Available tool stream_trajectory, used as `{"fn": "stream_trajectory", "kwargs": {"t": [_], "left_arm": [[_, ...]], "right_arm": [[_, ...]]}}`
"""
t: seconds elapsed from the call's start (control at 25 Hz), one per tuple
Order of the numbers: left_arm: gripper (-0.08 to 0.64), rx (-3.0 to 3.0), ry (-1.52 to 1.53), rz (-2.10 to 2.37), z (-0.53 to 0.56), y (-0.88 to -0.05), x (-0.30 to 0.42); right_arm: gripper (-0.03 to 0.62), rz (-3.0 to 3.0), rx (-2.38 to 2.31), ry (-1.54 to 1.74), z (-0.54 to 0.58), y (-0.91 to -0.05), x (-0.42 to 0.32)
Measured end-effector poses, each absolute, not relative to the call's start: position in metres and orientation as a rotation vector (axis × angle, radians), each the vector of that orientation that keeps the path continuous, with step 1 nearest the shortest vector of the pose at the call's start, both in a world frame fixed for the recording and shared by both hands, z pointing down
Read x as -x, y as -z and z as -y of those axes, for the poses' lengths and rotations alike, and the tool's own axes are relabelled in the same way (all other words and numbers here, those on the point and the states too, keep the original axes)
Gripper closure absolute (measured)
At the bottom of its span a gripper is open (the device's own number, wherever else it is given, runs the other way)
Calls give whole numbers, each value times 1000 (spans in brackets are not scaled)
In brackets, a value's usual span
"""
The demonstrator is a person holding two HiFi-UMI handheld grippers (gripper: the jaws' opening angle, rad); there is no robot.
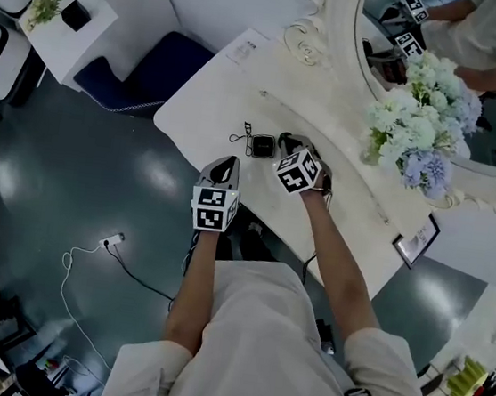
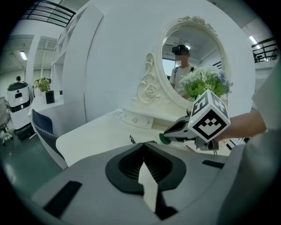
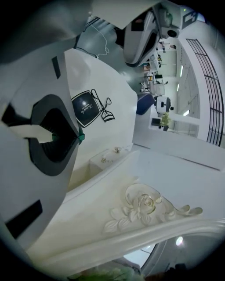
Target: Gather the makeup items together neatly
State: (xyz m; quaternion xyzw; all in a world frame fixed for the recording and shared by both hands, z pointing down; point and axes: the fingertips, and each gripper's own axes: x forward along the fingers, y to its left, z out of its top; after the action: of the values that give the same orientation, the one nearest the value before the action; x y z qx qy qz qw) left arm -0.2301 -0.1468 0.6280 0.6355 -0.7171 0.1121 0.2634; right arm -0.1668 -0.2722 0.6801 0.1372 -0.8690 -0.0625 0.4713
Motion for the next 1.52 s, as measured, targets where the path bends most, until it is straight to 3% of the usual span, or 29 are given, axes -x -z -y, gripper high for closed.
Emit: {"fn": "stream_trajectory", "kwargs": {"t": [0.76, 1.28, 1.52], "left_arm": [[545, -1844, -341, 1774, 169, -650, 157], [545, -1809, -349, 1825, 150, -647, 168], [545, -1780, -331, 1858, 145, -644, 175]], "right_arm": [[551, 2095, -801, -204, 228, -683, 52], [546, 2078, -784, -226, 224, -702, 48], [477, 2149, -796, -249, 224, -675, 55]]}}
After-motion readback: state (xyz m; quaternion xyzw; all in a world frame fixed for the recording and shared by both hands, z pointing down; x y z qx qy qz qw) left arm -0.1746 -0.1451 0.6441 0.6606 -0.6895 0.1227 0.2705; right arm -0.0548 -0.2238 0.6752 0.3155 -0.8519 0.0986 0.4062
